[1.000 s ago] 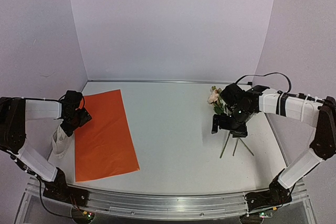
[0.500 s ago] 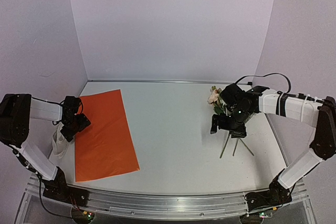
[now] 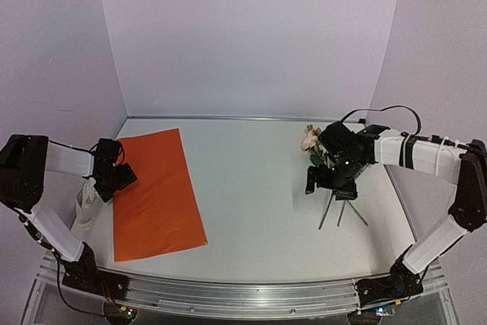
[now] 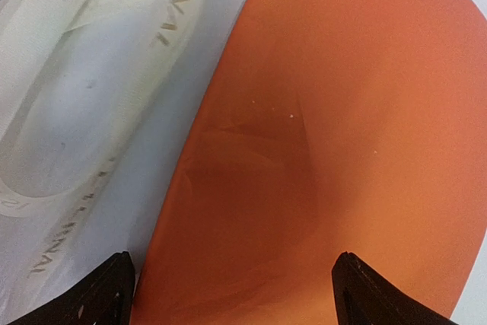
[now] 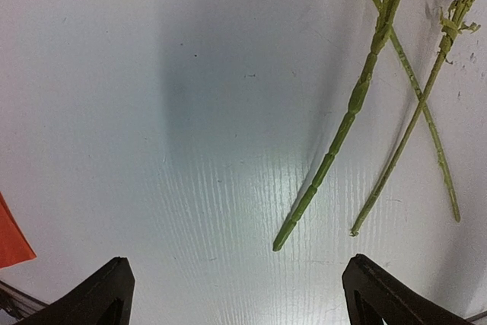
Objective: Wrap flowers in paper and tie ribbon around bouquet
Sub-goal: Move the folded wrapping paper to the corner of the board, then pick up the folded wrapping paper from the center of the board.
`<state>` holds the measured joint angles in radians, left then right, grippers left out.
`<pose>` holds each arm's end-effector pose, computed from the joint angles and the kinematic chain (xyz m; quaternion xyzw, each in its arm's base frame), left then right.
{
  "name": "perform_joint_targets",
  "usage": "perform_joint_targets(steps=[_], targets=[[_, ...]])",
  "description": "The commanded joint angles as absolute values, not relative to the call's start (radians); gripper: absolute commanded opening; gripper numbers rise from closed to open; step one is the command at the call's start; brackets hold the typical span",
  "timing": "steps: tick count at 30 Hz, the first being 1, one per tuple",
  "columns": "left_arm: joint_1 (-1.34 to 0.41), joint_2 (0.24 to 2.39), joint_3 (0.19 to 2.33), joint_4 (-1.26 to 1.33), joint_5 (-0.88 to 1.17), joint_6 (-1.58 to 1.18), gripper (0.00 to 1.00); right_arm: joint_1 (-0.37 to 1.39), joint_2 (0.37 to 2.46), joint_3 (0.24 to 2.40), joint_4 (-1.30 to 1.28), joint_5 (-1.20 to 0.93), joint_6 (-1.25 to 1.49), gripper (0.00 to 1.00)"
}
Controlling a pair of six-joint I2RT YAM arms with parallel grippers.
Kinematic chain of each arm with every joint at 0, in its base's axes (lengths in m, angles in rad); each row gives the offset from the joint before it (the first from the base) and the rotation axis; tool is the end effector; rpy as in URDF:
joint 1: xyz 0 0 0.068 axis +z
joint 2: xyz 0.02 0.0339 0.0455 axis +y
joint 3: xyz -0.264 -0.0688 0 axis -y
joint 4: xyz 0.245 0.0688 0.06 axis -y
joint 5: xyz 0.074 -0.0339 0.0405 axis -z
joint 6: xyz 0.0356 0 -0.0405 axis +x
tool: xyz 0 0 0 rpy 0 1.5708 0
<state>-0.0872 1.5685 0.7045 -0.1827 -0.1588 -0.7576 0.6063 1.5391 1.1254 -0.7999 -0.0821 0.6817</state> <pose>0.2782 -0.0187 0.1357 -0.3361 0.9025 -0.0360 0.2669 0.2435 0.1724 0.2312 0.0298 0.9828 0.1389 0.1177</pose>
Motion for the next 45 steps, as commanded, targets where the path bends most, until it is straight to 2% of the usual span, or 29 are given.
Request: perform_joint_targets(steps=[1,10,19,24,36,45], targets=[[-0.172,1.628,0.762,-0.195,-0.136,-0.726,0.92,0.623,1.547,1.122,-0.794,-0.041,0.695,0.98],[-0.303,1.729,0.832,-0.192,-0.116,-0.739,0.87,0.681,1.611,1.176,-0.795,-0.029,0.680,0.98],[-0.334,1.721,0.820,-0.184,-0.079,-0.755,0.81,0.783,1.842,1.404,-0.773,-0.052,0.651,0.98],[-0.334,1.711,0.805,-0.184,-0.074,-0.747,0.78,0.808,1.944,1.463,-0.726,-0.105,0.686,0.96],[-0.336,1.724,0.794,-0.155,-0.034,-0.746,0.65,0.873,2.145,1.585,-0.609,-0.267,0.799,0.78],[-0.352,1.758,0.818,-0.147,-0.003,-0.733,0.49,0.885,2.214,1.626,-0.563,-0.306,0.853,0.70]])
